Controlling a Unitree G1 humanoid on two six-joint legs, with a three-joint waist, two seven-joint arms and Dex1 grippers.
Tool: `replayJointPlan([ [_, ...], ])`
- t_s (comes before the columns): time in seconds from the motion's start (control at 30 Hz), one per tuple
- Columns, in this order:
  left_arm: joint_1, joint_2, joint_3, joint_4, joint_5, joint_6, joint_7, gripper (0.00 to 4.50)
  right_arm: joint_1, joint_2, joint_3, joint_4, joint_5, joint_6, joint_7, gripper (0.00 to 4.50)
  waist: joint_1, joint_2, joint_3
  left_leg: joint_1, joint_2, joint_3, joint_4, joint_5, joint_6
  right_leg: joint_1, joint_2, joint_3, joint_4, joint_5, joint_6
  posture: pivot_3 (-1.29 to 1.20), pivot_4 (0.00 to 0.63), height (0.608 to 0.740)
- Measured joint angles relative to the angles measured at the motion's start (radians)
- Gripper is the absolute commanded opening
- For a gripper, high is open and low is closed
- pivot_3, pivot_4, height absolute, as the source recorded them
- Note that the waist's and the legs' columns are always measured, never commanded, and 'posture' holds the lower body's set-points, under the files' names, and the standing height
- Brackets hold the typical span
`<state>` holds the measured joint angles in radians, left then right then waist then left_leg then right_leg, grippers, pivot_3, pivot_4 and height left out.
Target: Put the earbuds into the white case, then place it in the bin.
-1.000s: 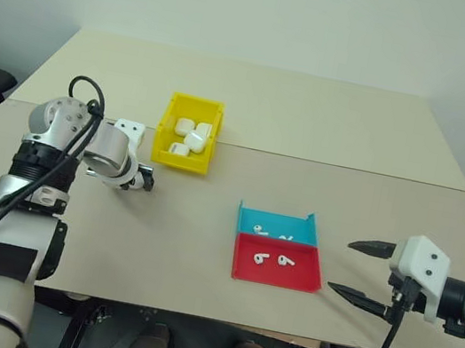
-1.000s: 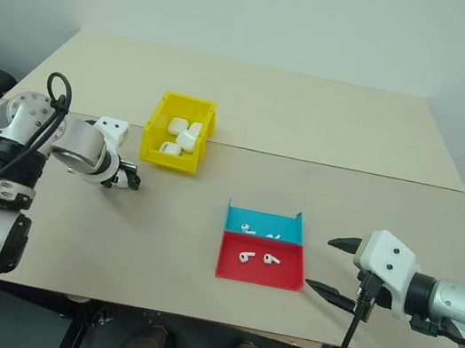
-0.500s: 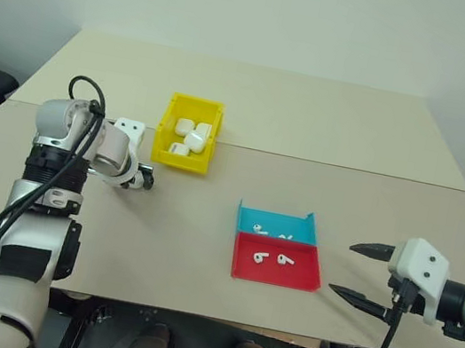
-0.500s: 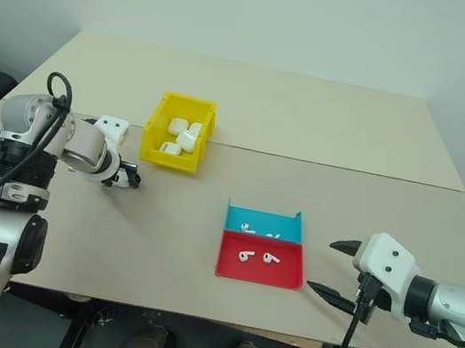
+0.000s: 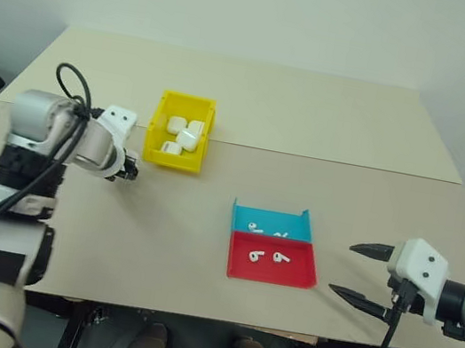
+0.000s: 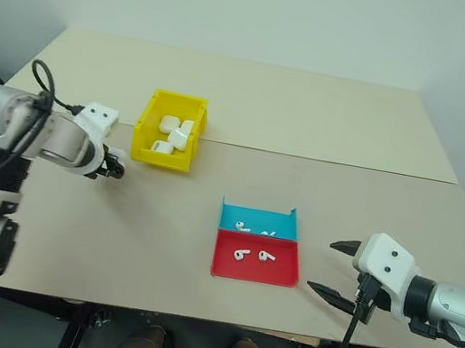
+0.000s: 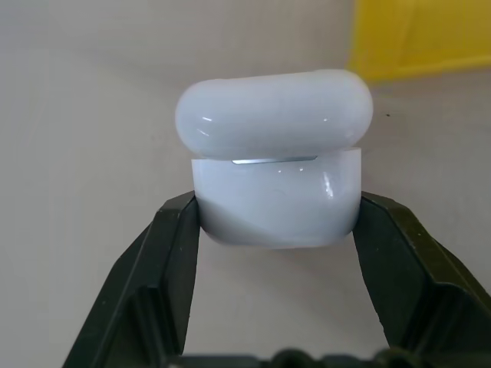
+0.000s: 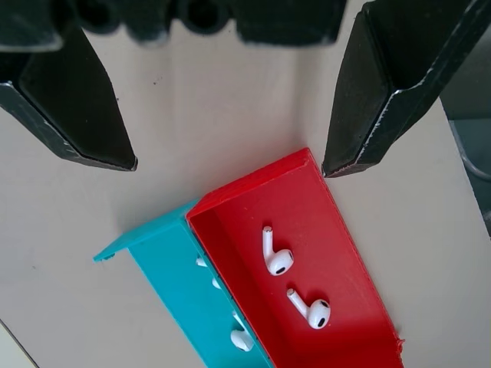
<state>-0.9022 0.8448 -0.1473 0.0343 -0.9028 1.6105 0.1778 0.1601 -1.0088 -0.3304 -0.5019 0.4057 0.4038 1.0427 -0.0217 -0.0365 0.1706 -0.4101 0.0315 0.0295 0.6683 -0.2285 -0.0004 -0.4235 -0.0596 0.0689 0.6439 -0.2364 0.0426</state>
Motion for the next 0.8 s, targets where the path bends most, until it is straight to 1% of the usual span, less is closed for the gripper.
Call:
replayJointPlan([
  [0.03, 0.029, 0.064, -0.012, -0.102, -0.047, 0.001, -0.052, 2.74, 0.000, -0.003, -0.004, 0.003, 0.000, 0.000, 0.003, 4.50, 0.000, 0.000, 0.000, 0.000, 0.000, 0.000, -0.001, 0.000, 0.000, 0.000, 0.000, 0.000, -0.001, 0.000, 0.000, 0.00, 0.150, 0.740],
  [0.07, 0.057, 0.107, -0.012, -0.201, -0.069, -0.001, -0.096, 2.74, -0.003, -0.008, -0.007, 0.004, 0.000, 0.001, 0.006, 4.50, 0.002, 0.000, 0.000, 0.000, 0.000, 0.000, -0.001, 0.000, 0.000, -0.001, 0.000, 0.000, -0.001, 0.000, 0.000, 0.00, 0.150, 0.740],
  [0.1, 0.104, 0.164, 0.001, -0.341, -0.089, -0.014, -0.155, 2.74, -0.008, -0.021, -0.009, 0.004, 0.001, 0.001, 0.014, 4.50, 0.002, 0.000, 0.000, -0.001, 0.000, 0.000, -0.002, 0.000, 0.000, -0.001, 0.000, 0.000, -0.002, 0.000, 0.000, 0.00, 0.150, 0.740],
  [0.13, 0.144, 0.192, 0.025, -0.445, -0.104, -0.035, -0.205, 2.74, -0.014, -0.034, -0.010, 0.007, 0.000, 0.001, 0.021, 4.50, 0.005, 0.000, 0.000, 0.000, 0.000, 0.001, -0.002, 0.000, 0.000, 0.001, -0.001, 0.000, -0.003, 0.000, 0.000, 0.00, 0.150, 0.740],
  [0.17, 0.238, 0.203, 0.083, -0.567, -0.094, -0.133, -0.270, 2.74, -0.029, -0.043, -0.015, 0.008, 0.000, -0.002, 0.028, 4.50, 0.007, 0.001, -0.001, 0.001, 0.000, 0.002, -0.002, 0.000, 0.000, 0.001, -0.001, 0.000, -0.003, 0.000, 0.000, 0.00, 0.150, 0.740],
  [0.2, 0.350, 0.188, 0.140, -0.659, -0.054, -0.264, -0.329, 2.74, -0.037, -0.046, -0.023, 0.010, 0.000, -0.009, 0.035, 4.50, 0.009, 0.003, -0.001, 0.002, 0.000, 0.004, -0.003, 0.000, 0.000, 0.003, -0.002, 0.000, -0.005, 0.000, -0.001, 0.00, 0.150, 0.740],
  [0.27, 0.528, 0.145, 0.170, -0.776, 0.036, -0.507, -0.435, 2.74, -0.056, -0.054, -0.029, 0.016, 0.001, -0.019, 0.052, 4.50, 0.012, 0.001, -0.001, 0.003, 0.001, 0.008, -0.003, 0.000, 0.000, 0.004, 0.000, -0.001, -0.004, 0.000, -0.002, 0.00, 0.150, 0.740],
  [0.3, 0.582, 0.122, 0.169, -0.793, 0.071, -0.588, -0.474, 2.74, -0.072, -0.070, -0.029, 0.015, 0.002, -0.021, 0.062, 4.50, 0.015, 0.001, -0.001, 0.003, 0.001, 0.008, -0.002, 0.001, 0.001, 0.004, 0.000, -0.001, -0.004, 0.000, -0.003, 0.00, 0.150, 0.740],
  [0.33, 0.617, 0.083, 0.167, -0.791, 0.113, -0.667, -0.499, 2.74, -0.095, -0.086, -0.028, 0.014, 0.005, -0.021, 0.070, 4.50, 0.019, 0.002, -0.001, 0.004, 0.000, 0.009, -0.002, 0.003, 0.002, 0.004, 0.000, -0.001, -0.003, 0.000, -0.003, 0.00, 0.150, 0.740],
  [0.4, 0.674, -0.037, 0.150, -0.751, 0.239, -0.883, -0.520, 2.74, -0.140, -0.129, -0.022, 0.006, 0.010, -0.018, 0.093, 4.50, 0.024, 0.003, -0.002, 0.005, 0.000, 0.010, -0.002, 0.004, 0.004, 0.006, 0.000, -0.001, -0.005, -0.002, -0.008, 0.00, 0.150, 0.740],
  [0.43, 0.707, -0.104, 0.136, -0.712, 0.308, -1.031, -0.546, 2.74, -0.159, -0.158, -0.010, -0.003, 0.010, -0.014, 0.109, 4.50, 0.025, 0.004, -0.002, 0.006, 0.001, 0.010, -0.002, 0.004, 0.004, 0.007, 0.000, -0.001, -0.006, -0.002, -0.009, 0.00, 0.150, 0.740],
  [0.47, 0.746, -0.195, 0.125, -0.634, 0.383, -1.238, -0.599, 2.74, -0.187, -0.203, 0.019, -0.014, 0.008, -0.012, 0.131, 4.50, 0.026, 0.007, -0.004, 0.008, 0.001, 0.010, -0.002, 0.004, 0.004, 0.010, 0.001, -0.001, -0.011, 0.001, -0.011, 0.00, 0.150, 0.740],
  [0.53, 0.783, -0.314, 0.098, -0.516, 0.455, -1.515, -0.691, 2.74, -0.240, -0.254, 0.066, -0.033, 0.004, -0.011, 0.159, 4.50, 0.024, 0.007, -0.005, 0.008, 0.002, 0.010, -0.003, 0.004, 0.004, 0.013, 0.002, -0.001, -0.014, 0.001, -0.012, 0.00, 0.150, 0.740],
  [0.6, 0.794, -0.420, 0.094, -0.392, 0.468, -1.730, -0.792, 2.74, -0.333, -0.303, 0.150, -0.048, -0.005, 0.021, 0.176, 4.50, 0.023, 0.008, -0.005, 0.007, 0.002, 0.011, -0.003, 0.004, 0.005, 0.013, 0.001, -0.001, -0.015, 0.001, -0.010, 0.00, 0.150, 0.740],
  [0.63, 0.794, -0.455, 0.093, -0.335, 0.467, -1.807, -0.842, 2.74, -0.384, -0.319, 0.200, -0.061, -0.013, 0.047, 0.177, 4.50, 0.023, 0.008, -0.005, 0.006, 0.002, 0.011, -0.003, 0.003, 0.006, 0.011, 0.001, -0.001, -0.015, 0.004, -0.006, 0.00, 0.150, 0.740],
  [0.67, 0.795, -0.463, 0.092, -0.294, 0.465, -1.853, -0.884, 2.74, -0.424, -0.324, 0.243, -0.071, -0.026, 0.066, 0.178, 4.50, 0.023, 0.008, -0.005, 0.004, 0.002, 0.011, -0.003, 0.003, 0.006, 0.009, 0.001, -0.001, -0.015, 0.005, -0.003, 0.00, 0.150, 0.740],
  [0.8, 0.798, -0.470, 0.096, -0.144, 0.424, -1.987, -1.079, 2.74, -0.555, -0.299, 0.439, -0.142, -0.091, 0.151, 0.174, 4.50, 0.022, 0.008, -0.005, -0.003, 0.002, 0.011, -0.002, 0.003, 0.006, 0.001, 0.001, 0.000, -0.014, 0.006, -0.002, 0.00, 0.150, 0.740],
])
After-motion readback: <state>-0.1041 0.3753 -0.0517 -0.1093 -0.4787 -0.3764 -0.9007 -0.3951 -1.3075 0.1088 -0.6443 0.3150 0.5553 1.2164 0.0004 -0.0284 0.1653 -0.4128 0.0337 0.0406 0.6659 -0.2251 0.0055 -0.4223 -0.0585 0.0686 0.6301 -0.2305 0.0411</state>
